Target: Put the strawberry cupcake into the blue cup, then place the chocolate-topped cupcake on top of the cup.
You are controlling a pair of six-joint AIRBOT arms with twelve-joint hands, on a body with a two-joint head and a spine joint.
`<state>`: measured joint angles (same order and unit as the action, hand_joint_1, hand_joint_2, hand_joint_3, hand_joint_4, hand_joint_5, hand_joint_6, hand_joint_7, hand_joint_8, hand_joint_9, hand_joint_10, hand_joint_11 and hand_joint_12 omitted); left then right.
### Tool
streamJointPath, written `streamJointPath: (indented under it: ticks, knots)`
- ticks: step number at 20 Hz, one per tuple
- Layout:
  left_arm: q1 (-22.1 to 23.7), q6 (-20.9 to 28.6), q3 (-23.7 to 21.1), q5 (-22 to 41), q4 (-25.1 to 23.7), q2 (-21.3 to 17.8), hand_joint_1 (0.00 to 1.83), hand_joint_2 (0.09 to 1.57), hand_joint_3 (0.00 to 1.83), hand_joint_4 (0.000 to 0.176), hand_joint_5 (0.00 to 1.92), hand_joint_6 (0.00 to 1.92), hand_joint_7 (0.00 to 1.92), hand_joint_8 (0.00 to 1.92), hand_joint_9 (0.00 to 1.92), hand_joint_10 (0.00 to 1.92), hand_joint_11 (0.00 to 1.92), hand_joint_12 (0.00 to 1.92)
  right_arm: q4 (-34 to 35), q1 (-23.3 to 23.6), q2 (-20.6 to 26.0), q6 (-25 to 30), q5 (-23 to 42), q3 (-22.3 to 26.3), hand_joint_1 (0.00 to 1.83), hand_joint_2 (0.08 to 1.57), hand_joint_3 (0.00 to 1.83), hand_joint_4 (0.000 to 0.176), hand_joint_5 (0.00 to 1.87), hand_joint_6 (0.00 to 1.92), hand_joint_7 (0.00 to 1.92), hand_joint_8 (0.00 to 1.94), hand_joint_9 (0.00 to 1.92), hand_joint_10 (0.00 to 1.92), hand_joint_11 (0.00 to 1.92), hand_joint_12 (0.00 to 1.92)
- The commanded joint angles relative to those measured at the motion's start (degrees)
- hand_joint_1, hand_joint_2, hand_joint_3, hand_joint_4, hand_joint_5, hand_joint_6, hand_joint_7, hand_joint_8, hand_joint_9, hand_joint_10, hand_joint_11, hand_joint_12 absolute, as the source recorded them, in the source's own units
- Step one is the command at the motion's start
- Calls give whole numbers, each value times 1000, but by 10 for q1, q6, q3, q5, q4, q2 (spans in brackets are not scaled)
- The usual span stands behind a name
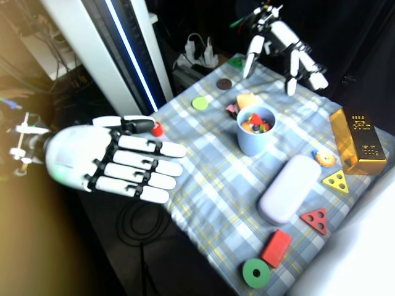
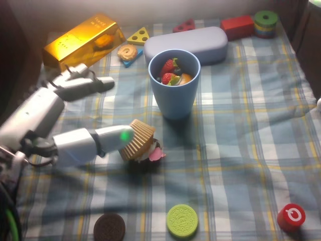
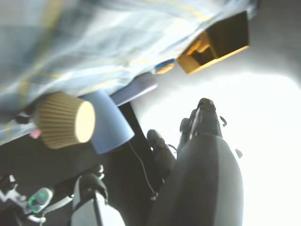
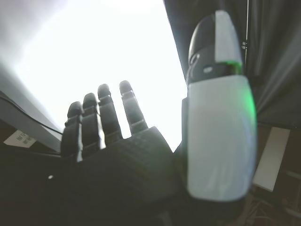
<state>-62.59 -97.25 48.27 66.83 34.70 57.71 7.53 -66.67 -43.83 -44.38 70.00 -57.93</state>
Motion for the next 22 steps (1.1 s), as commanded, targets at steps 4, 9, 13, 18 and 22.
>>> streamJointPath:
  ticks: [4, 9, 13, 18, 22]
  knots:
    - [-2, 4, 20, 15, -17, 19, 642, 743, 0, 81, 591, 9, 124, 6, 35, 5, 0, 0, 13, 2, 0, 4, 69, 0, 262, 961, 4, 21, 7, 1, 119, 0, 44, 1, 0, 0]
    - [-3, 4, 28, 4, -14, 29, 581, 721, 0, 93, 592, 0, 131, 0, 51, 0, 0, 0, 13, 2, -2, 4, 69, 0, 264, 948, 0, 47, 6, 2, 112, 7, 48, 3, 4, 2]
    - [-2, 5, 27, 2, -15, 33, 538, 715, 0, 89, 605, 4, 148, 7, 77, 10, 0, 0, 13, 1, -2, 4, 69, 0, 259, 944, 0, 63, 1, 0, 109, 2, 35, 2, 2, 0]
    - [-2, 5, 24, -1, -18, 37, 477, 704, 0, 128, 601, 0, 177, 5, 106, 11, 0, 0, 13, 1, -2, 4, 69, 0, 233, 949, 1, 31, 4, 0, 151, 8, 62, 8, 3, 1]
    - [-2, 5, 24, -4, -18, 42, 521, 711, 1, 124, 631, 14, 176, 4, 104, 7, 0, 0, 13, 1, -3, 4, 69, 0, 239, 958, 3, 33, 4, 1, 139, 7, 74, 10, 26, 12]
